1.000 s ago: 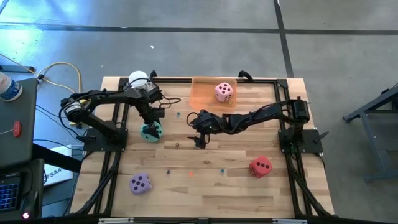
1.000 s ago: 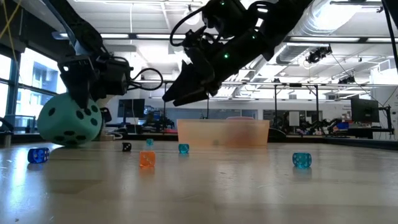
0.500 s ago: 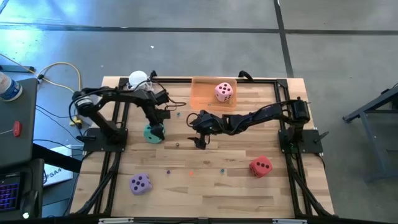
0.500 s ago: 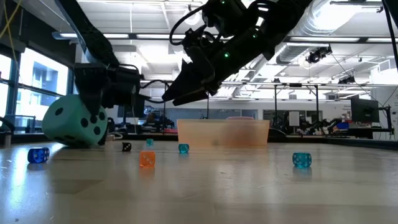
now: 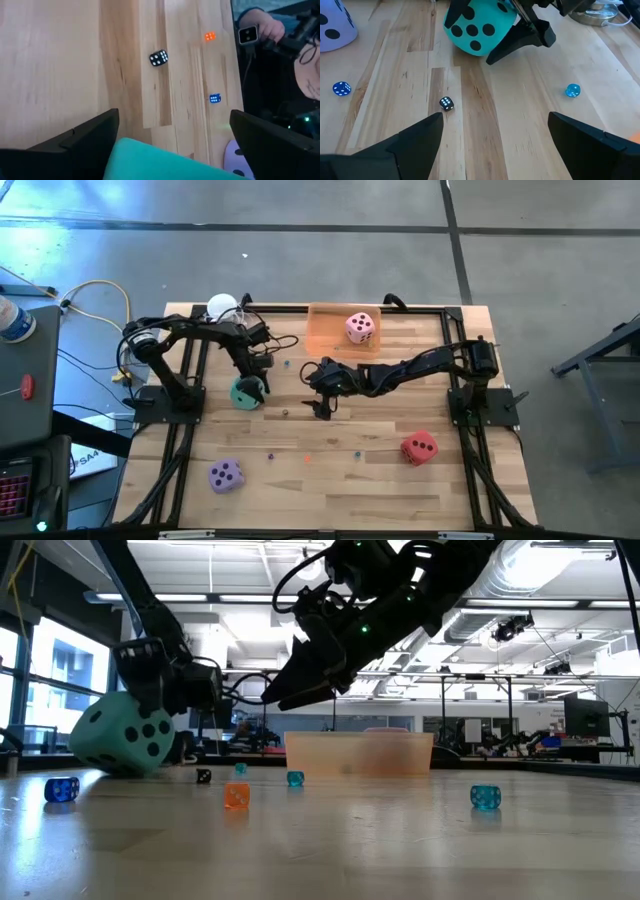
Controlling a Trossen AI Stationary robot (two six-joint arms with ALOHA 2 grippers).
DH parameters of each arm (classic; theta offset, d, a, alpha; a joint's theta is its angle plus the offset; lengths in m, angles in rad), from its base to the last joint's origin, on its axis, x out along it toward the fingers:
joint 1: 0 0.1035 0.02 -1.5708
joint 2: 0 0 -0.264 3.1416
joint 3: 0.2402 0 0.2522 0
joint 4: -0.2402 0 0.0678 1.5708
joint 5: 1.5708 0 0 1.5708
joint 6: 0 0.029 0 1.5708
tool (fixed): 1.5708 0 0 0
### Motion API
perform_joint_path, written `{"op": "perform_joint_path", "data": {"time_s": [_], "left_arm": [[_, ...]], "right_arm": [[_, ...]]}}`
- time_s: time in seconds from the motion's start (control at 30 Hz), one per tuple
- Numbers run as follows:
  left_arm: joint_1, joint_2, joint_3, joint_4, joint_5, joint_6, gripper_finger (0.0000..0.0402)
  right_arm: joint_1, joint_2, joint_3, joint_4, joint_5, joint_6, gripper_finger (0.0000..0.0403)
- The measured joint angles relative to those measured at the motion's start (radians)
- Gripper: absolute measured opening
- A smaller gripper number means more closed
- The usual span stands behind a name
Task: Pick & Place Dice
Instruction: Put the large light blue die into the orange bin
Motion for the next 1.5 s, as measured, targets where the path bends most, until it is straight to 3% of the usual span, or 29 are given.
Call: {"op": "perform_joint_path", "data": {"time_s": [0.23,0.4,0.6,0.9,0.97,1.17,1.33,1.5], "left_arm": [[-0.009,-0.001,0.0,-0.001,0.017,0.017,0.0317],[-0.016,0.0,0.0,-0.001,0.05,0.038,0.031],[-0.044,0.001,0.009,0.012,0.192,0.061,0.0307],[-0.159,-0.097,0.175,0.067,0.144,0.011,0.0306],[-0.177,-0.131,0.233,0.063,0.078,-0.021,0.0306],[-0.16,-0.22,0.387,0.112,-0.117,-0.098,0.0305],[-0.078,-0.219,0.423,0.44,-0.218,-0.247,0.0305],[-0.004,-0.107,0.424,0.747,-0.267,-0.366,0.0305]], "right_arm": [[0.0,0.0,0.0,0.0,0.0,0.0,0.0353],[0.0,0.0,0.0,0.0,0.0,0.0,0.0353],[0.0,0.0,0.0,0.0,0.0,0.0,0.0353],[0.021,-0.007,0.0,-0.031,-0.014,0.003,0.0353],[0.044,-0.03,0.0,-0.085,0.051,0.006,0.0353],[0.146,-0.11,0.001,-0.229,0.401,0.069,0.0353],[0.232,-0.178,0.002,-0.386,0.607,0.164,0.0353],[0.31,-0.208,0.0,-0.519,0.762,0.278,0.0353]]}}
